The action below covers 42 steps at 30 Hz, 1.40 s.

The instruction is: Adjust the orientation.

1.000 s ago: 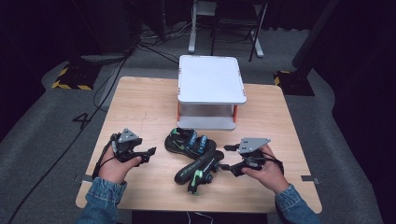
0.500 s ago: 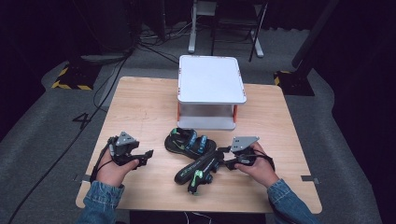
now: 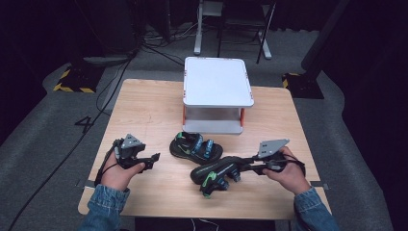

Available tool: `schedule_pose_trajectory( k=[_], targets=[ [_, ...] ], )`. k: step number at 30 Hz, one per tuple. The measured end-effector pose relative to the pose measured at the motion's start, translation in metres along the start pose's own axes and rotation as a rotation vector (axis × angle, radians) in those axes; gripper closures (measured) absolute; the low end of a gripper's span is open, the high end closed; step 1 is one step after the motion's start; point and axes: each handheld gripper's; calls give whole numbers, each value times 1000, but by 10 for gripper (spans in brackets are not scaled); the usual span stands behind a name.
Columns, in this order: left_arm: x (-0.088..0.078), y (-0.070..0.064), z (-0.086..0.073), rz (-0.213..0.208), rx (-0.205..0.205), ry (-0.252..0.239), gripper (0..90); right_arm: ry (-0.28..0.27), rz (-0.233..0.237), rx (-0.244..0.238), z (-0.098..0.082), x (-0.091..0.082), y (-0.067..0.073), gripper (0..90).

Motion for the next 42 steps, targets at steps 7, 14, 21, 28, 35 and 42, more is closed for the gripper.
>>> schedule_pose_trajectory(
  k=[7, 14, 21, 28, 35, 42],
  targets=[
    [12, -5, 10, -19, 30, 10, 312, 26, -45, 114, -34, -31, -14, 746],
    [15, -6, 12, -27, 38, 21, 311, 67, -85, 255, -51, -25, -28, 699],
    [11, -4, 6, -12, 20, 16, 312, 36, -188, 327, -52, -12, -39, 601],
    [10, -3, 3, -4, 17, 19, 312, -4, -391, 435, -51, -2, -43, 399],
    [12, -3, 4, -6, 21, 25, 312, -158, -384, 480, -40, -26, -34, 428],
    [11, -4, 5, -8, 25, 26, 312, -164, -209, 367, 5, -15, 0, 452]
  ],
)
Point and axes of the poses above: each handheld gripper's, and its own axes: x roughly forward along the jaws, z roughly out of its top, y roughly to its left, and after that the axes turned 8 degrees about y, right-handed
